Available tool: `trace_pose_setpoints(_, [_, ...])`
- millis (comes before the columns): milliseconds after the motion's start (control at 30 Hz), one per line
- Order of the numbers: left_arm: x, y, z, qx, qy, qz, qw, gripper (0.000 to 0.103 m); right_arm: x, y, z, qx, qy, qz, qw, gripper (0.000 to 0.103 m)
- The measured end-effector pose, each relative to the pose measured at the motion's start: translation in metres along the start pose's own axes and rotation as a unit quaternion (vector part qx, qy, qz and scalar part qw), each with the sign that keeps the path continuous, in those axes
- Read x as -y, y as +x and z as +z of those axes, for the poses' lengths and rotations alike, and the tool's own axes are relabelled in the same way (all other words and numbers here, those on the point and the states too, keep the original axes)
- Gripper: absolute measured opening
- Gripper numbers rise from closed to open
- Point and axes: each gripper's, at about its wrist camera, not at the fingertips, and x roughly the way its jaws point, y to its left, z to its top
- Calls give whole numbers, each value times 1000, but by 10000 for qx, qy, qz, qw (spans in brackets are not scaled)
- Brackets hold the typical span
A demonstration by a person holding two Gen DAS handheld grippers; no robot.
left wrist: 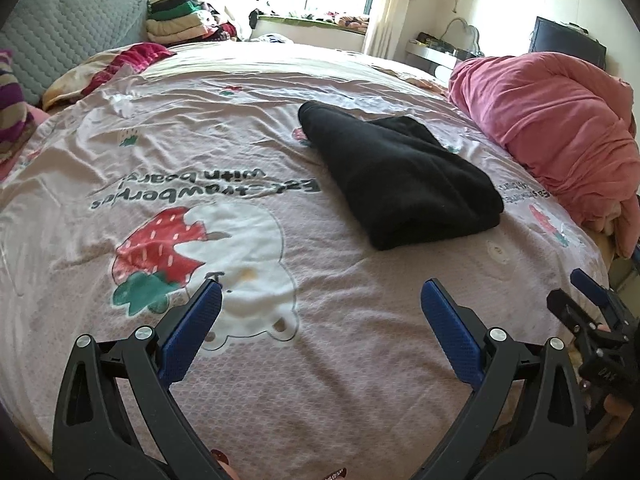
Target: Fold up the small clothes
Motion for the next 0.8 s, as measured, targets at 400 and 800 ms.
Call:
trace_pose_setpoints(400, [-7, 7, -6, -193, -36, 7, 9998, 94, 1, 5, -3, -180, 182, -128, 9996, 98])
trace_pose_setpoints(800, [-6, 2, -4, -156, -29, 103, 9998, 93, 0, 7, -2, -206, 156, -129, 9996, 98])
